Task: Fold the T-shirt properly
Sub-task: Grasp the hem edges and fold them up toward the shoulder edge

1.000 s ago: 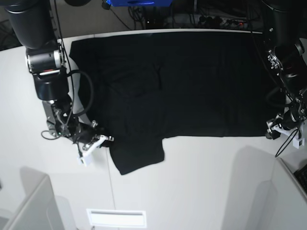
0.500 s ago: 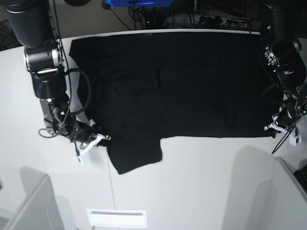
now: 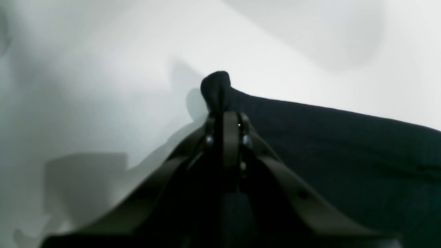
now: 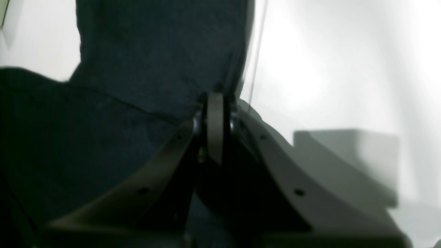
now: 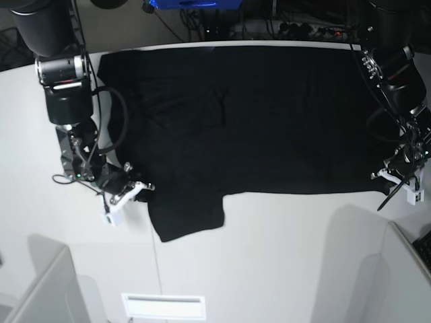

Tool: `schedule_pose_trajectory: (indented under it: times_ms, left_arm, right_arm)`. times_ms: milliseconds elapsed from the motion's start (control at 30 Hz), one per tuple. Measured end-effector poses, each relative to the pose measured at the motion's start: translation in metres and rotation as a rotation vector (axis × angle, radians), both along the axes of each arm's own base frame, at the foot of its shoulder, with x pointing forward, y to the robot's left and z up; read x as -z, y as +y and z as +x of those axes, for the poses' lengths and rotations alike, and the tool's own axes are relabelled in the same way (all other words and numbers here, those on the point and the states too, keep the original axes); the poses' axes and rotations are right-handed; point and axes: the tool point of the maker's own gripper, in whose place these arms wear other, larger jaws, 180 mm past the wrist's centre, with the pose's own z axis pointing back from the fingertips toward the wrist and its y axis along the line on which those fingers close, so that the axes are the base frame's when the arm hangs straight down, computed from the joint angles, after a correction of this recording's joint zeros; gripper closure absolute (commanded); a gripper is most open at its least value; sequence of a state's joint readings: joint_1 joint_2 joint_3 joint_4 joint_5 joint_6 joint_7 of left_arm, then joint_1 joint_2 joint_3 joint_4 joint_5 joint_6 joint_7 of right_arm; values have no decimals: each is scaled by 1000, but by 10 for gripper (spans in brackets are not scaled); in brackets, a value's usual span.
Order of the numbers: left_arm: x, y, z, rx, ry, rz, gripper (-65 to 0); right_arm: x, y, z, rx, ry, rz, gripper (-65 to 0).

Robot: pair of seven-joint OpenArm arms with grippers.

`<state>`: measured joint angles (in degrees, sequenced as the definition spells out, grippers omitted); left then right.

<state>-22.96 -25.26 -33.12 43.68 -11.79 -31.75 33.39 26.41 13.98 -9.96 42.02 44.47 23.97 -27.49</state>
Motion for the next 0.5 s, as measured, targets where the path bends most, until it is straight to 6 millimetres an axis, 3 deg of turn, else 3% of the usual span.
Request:
schedule_pose_trajectory:
  times_ms: [267,367,500]
  left_arm:
    - [-13,-6,-4,1,-80,-36,0]
    - [-13,-7,-11,20,-29,-19,0]
    - [-34,-7,-8,48,-75,33,0]
  right_arm:
    - [-24,-13,3,6,-40,-53,0]
    - [-27,-17,-4,21,-55,-74,0]
    - [-31,-11,-12,-13,-47,-87,0]
